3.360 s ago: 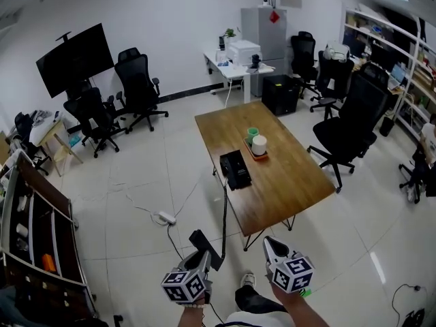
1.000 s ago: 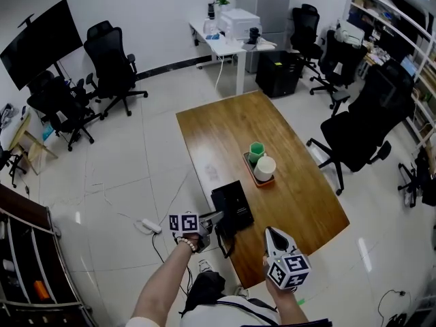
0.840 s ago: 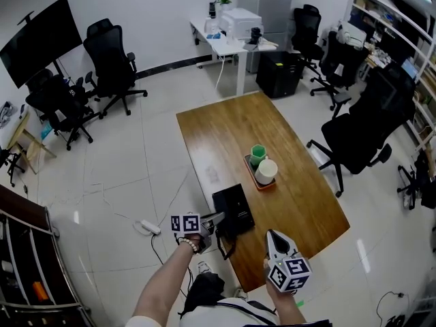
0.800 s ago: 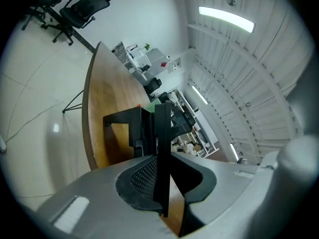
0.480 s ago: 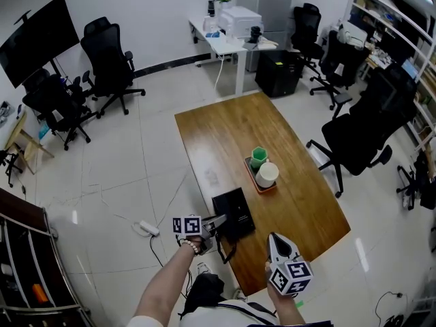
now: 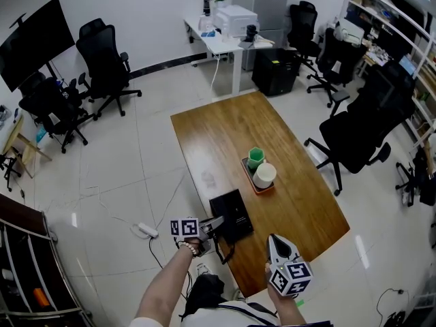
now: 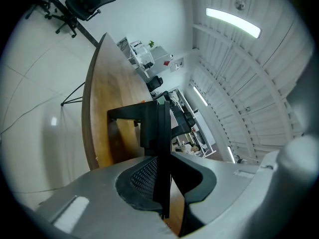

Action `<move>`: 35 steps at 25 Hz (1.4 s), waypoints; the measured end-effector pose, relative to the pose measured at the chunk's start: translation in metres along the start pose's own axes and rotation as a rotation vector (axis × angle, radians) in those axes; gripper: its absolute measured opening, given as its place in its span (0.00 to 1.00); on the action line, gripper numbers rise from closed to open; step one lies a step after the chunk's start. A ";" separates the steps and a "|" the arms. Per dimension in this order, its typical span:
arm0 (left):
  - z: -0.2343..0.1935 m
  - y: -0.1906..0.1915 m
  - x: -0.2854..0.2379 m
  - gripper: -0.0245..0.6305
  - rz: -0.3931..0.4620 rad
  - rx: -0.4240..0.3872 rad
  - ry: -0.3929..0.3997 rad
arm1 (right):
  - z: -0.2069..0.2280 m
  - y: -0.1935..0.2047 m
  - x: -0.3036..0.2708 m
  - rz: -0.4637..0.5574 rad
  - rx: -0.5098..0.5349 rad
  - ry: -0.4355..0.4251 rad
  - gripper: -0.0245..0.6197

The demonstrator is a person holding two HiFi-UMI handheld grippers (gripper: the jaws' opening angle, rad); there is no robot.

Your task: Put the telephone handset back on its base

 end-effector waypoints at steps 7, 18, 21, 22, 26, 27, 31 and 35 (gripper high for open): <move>-0.006 0.000 -0.001 0.16 -0.012 -0.038 -0.030 | 0.002 0.002 0.000 -0.001 0.000 -0.001 0.04; -0.013 -0.009 0.009 0.31 0.024 -0.227 -0.360 | 0.001 -0.001 0.010 0.013 -0.002 -0.018 0.04; -0.006 -0.010 0.023 0.31 0.104 -0.274 -0.474 | 0.003 -0.002 0.016 0.020 0.003 -0.021 0.04; -0.001 -0.009 0.029 0.31 0.127 -0.295 -0.516 | 0.004 -0.003 0.019 0.023 0.006 -0.023 0.04; 0.029 0.003 0.053 0.24 0.208 -0.371 -0.633 | 0.008 -0.005 0.027 0.042 0.027 -0.033 0.04; 0.038 0.007 0.058 0.19 0.230 -0.386 -0.648 | 0.009 -0.007 0.029 0.048 0.034 -0.038 0.04; 0.078 0.036 0.071 0.04 0.298 -0.440 -0.634 | 0.013 -0.011 0.039 0.062 0.066 -0.059 0.04; 0.109 0.076 0.087 0.04 0.349 -0.456 -0.622 | 0.016 -0.012 0.052 0.075 0.087 -0.071 0.04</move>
Point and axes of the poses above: the fingertips, and each gripper's own axes: x backward along the fingers, z to its right, y out of its underside, the point moved 2 cm from there along x, backward along the fingers, and after that the axes turned 13 degrees about x, right-handed, at the moved point
